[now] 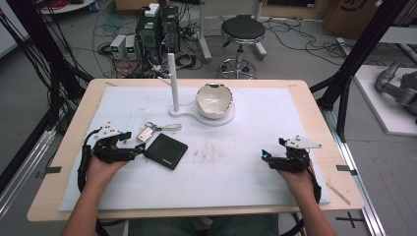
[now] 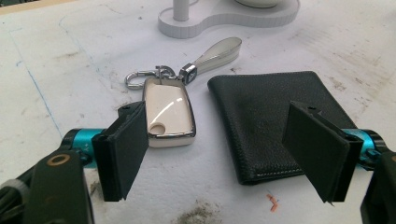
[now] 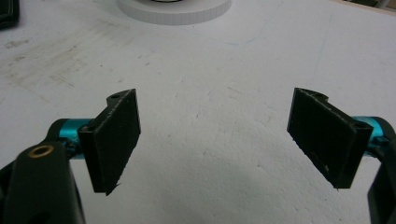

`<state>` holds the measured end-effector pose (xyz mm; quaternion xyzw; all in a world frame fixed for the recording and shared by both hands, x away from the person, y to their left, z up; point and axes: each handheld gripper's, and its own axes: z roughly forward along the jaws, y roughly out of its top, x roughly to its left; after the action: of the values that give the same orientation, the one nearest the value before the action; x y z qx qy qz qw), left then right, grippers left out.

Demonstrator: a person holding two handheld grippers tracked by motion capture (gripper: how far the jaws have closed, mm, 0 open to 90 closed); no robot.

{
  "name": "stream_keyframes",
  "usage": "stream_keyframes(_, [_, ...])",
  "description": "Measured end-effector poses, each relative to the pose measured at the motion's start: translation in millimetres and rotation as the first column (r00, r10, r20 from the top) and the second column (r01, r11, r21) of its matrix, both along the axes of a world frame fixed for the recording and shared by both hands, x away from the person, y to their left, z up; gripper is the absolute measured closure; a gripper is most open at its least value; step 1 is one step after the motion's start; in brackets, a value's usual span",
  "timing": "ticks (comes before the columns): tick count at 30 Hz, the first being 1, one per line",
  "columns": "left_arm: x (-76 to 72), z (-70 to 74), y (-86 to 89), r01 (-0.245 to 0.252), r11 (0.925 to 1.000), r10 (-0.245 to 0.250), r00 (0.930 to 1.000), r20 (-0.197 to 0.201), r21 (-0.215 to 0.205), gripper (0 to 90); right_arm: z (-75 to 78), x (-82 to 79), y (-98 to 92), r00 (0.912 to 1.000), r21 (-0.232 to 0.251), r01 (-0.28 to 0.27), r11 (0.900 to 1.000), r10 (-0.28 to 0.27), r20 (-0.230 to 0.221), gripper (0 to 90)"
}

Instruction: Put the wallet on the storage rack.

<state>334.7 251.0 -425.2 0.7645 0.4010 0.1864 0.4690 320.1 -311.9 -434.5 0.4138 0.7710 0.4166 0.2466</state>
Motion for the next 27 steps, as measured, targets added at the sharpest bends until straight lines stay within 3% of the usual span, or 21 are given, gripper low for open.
stream_keyframes(8, [2.6, -2.4, -3.5, 0.005, 1.0, -0.005, 0.9999, -0.013, -0.005, 22.8, -0.4, -2.0, -0.1, 1.0, -0.012, -0.005, 1.0, 0.005, -0.001, 17.4])
stream_keyframes(12, [7.3, -6.0, -13.1, 0.039, 0.9992, -0.039, 0.9988, -0.029, 0.009, 23.0, -0.4, -5.3, -2.1, 1.0, -0.024, -0.003, 1.0, 0.003, 0.0, 17.4])
stream_keyframes(16, [15.8, -13.4, -27.6, 0.088, 0.9957, -0.085, 0.9933, -0.079, 0.031, 23.1, -0.5, -9.7, -6.7, 1.0, -0.03, 0.006, 1.0, -0.006, -0.002, 17.4])
stream_keyframes(27, [26.4, -19.6, -43.6, 0.126, 0.9906, -0.12, 0.986, -0.116, 0.053, 24.0, -1.2, -16.6, -16.8, 0.9996, -0.033, 0.029, 0.999, -0.029, 0.001, 17.4])
